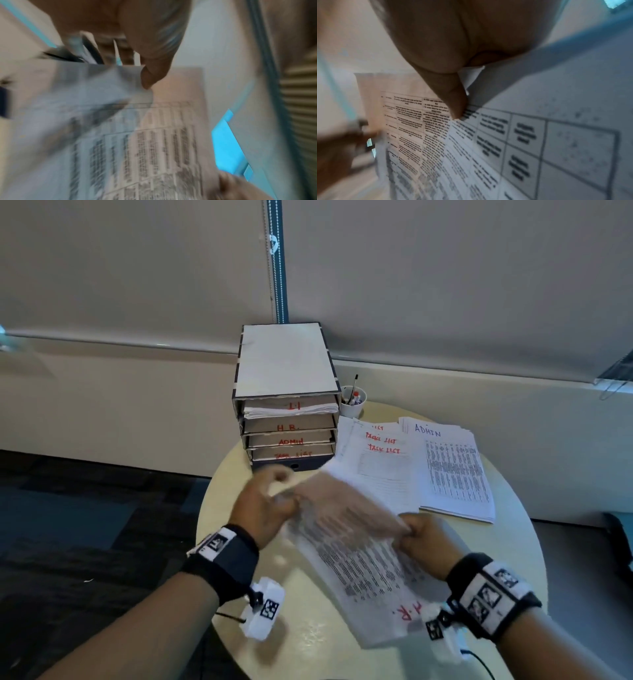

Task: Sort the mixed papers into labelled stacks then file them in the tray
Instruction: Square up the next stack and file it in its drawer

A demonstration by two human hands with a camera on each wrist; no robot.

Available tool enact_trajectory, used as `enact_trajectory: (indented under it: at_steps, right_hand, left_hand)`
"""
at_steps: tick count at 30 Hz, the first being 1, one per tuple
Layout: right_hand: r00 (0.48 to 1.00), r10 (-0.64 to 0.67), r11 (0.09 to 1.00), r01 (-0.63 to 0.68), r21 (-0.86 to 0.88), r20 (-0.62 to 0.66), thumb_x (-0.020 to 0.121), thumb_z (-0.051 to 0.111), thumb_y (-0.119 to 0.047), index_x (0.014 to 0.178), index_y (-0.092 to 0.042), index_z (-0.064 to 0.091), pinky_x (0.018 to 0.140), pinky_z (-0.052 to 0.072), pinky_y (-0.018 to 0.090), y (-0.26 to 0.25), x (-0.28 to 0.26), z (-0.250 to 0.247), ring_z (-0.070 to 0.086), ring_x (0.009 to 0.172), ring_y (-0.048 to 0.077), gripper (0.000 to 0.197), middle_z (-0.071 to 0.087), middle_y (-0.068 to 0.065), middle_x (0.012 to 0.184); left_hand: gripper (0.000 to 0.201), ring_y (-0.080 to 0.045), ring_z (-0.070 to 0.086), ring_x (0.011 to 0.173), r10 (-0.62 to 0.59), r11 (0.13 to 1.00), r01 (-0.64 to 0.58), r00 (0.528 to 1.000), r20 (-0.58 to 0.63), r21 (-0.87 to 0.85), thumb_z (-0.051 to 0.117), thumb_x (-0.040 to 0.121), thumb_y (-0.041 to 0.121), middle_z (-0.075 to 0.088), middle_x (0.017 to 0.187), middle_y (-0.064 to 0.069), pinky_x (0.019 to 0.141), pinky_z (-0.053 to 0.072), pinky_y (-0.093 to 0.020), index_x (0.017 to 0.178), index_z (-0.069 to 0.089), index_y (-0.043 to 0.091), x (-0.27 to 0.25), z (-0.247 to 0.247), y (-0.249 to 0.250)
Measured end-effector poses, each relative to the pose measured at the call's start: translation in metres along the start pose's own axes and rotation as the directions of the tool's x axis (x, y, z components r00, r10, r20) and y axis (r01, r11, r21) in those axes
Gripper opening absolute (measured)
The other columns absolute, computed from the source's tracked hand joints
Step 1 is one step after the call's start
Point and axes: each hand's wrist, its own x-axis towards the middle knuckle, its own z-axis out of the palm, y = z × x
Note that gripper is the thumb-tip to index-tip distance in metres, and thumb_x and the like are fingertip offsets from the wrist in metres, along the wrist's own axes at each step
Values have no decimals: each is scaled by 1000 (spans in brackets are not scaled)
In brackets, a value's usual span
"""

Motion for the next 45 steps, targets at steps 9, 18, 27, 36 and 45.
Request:
enact_trajectory:
  at_steps: [9,18,27,36,45]
  right_hand:
    - [992,58,722,34,691,-109,83,73,-1,89,-2,71,78,58,47,-38,12,-10,72,78,32,7,75,16,83]
    - [973,114,590,96,801,-201,70,79,5,89,-17,78,88,55,51,-23,16,41,69,102,33,29,77,9,102]
    - [926,319,873,-370,316,202,80,75,-30,94,-19,77,82,61,39,35,17,109,72,82,15,18,77,-4,87]
    - [902,281,663,-429,614,327,100,52,-10,113,-16,65,68,58,37,4,12,89,71,91,28,20,76,9,101]
    - [938,286,618,-338,709,198,101,47,-5,115,-15,65,55,51,29,-20,33,89,72,89,25,25,77,7,102]
  left_hand:
    - [13,-17,65,63,-158,877,220,971,177,-428,72,88,10,70,68,0,68,51,-25,76,67,7,-15,16,16]
    - [22,-18,71,97,-77,915,101,994,76,-390,71,87,6,76,104,-2,84,58,-33,108,72,13,-21,11,1]
    - [16,-16,68,79,-371,908,409,883,286,-84,75,83,29,74,86,3,83,56,-38,86,73,14,-39,28,-79]
    - [72,-24,54,108,-573,801,598,780,253,-27,71,79,55,58,129,1,90,44,-35,134,50,13,19,-15,-85]
    - [113,-33,51,125,-615,761,638,767,181,-116,73,60,76,47,147,-6,101,42,-44,148,38,14,50,-21,-89]
